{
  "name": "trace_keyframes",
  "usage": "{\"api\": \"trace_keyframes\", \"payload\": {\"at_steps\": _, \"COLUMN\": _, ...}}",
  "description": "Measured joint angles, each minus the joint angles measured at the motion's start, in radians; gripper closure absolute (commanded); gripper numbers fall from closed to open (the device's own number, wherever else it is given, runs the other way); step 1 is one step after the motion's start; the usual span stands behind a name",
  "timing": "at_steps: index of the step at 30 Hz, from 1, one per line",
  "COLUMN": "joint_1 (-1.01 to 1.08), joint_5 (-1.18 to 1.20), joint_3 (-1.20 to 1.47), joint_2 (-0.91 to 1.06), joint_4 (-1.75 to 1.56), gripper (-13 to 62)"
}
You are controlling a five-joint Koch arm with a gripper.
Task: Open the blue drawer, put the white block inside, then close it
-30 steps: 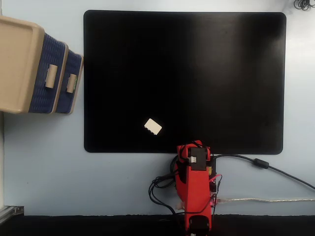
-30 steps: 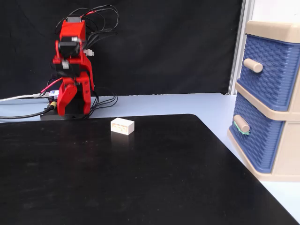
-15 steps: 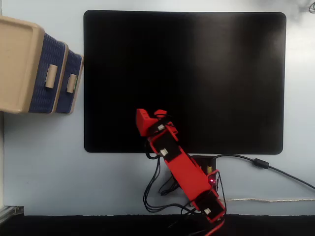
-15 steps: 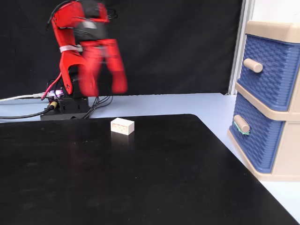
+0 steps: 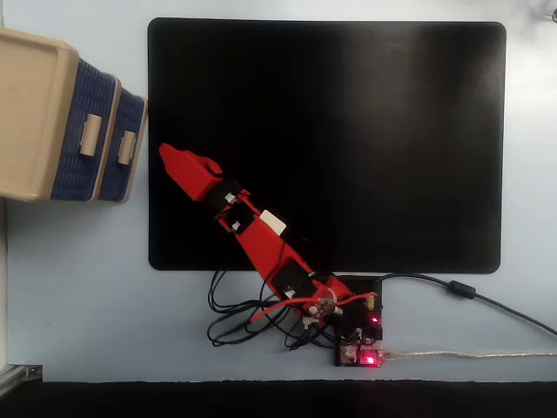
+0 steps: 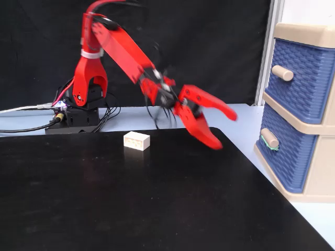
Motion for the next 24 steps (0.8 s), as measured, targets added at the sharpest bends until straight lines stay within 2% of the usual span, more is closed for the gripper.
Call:
{"api": "trace_keyframes", "payload": {"at_steps": 2, "joint_1": -0.025, "joint_5": 0.006, "joint_3": -0.002, "joint_2": -0.094, "joint_4": -0.147, "gripper": 17.0}}
{"api": "trace_keyframes", "payload": {"at_steps": 9, "joint_1": -0.081, "joint_5": 0.037, "joint_3": -0.064, "joint_2": -0.143, "joint_4": -0.219, "gripper": 17.1}}
{"api": "trace_keyframes", "payload": {"at_steps": 17, "joint_1": -0.11, "joint_5": 0.04, "joint_3": -0.342, "joint_2": -0.333, "joint_4": -0.222, "gripper": 19.5}}
{"api": "trace_keyframes", "payload": {"at_steps": 19, "joint_1": -0.11, "joint_5": 0.04, "joint_3": -0.439, "joint_2": -0.397, "joint_4": -0.222, "gripper": 21.8}}
{"api": "trace_keyframes", "payload": {"at_steps": 24, "joint_1": -0.11, "joint_5": 0.04, "joint_3": -0.474, "joint_2": -0.43, "joint_4": -0.215, "gripper": 32.1}}
